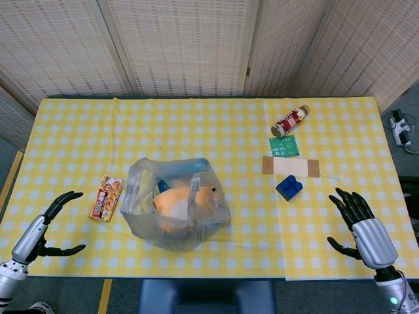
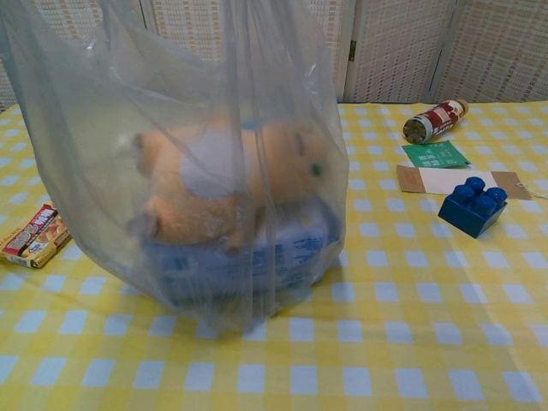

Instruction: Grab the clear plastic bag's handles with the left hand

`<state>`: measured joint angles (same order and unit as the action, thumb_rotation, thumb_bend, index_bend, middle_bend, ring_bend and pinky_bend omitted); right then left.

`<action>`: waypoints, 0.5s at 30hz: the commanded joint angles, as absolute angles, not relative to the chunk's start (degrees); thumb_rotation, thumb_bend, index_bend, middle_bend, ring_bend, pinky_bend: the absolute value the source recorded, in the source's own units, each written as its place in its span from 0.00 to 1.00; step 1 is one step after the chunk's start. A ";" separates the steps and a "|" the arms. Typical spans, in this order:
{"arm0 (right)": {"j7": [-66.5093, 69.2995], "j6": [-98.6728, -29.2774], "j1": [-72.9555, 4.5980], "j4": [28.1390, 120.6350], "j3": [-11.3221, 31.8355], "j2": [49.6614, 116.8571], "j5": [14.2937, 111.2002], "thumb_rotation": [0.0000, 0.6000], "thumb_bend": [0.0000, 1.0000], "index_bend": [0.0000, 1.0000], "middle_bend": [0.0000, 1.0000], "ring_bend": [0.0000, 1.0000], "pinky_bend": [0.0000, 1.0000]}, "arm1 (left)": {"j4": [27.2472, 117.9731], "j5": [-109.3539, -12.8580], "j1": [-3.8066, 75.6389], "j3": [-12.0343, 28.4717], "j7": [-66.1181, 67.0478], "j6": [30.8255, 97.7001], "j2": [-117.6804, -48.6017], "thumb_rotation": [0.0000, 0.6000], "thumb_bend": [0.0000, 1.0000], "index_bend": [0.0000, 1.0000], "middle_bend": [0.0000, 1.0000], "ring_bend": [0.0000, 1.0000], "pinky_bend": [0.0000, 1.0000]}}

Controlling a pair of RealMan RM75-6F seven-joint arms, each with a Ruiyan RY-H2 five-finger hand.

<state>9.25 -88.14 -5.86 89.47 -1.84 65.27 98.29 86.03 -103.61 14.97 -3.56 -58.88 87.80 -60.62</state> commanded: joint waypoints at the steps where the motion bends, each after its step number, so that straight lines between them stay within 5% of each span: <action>1: 9.28 -88.23 -5.82 89.50 -1.91 65.18 98.40 1.00 0.27 0.00 0.00 0.00 0.00 | 83.01 -109.45 17.64 -4.32 -69.18 94.86 -60.76 1.00 0.14 0.13 0.13 0.02 0.04; 15: 10.73 -88.01 -5.97 89.63 -2.39 64.46 98.83 1.00 0.27 0.00 0.00 0.00 0.00 | 82.93 -110.68 24.07 -5.17 -72.32 91.57 -61.11 1.00 0.13 0.13 0.09 0.00 0.00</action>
<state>10.76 -88.04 -5.96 89.65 -2.39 64.44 98.84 83.04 -111.07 23.76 -5.36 -72.88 91.81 -60.70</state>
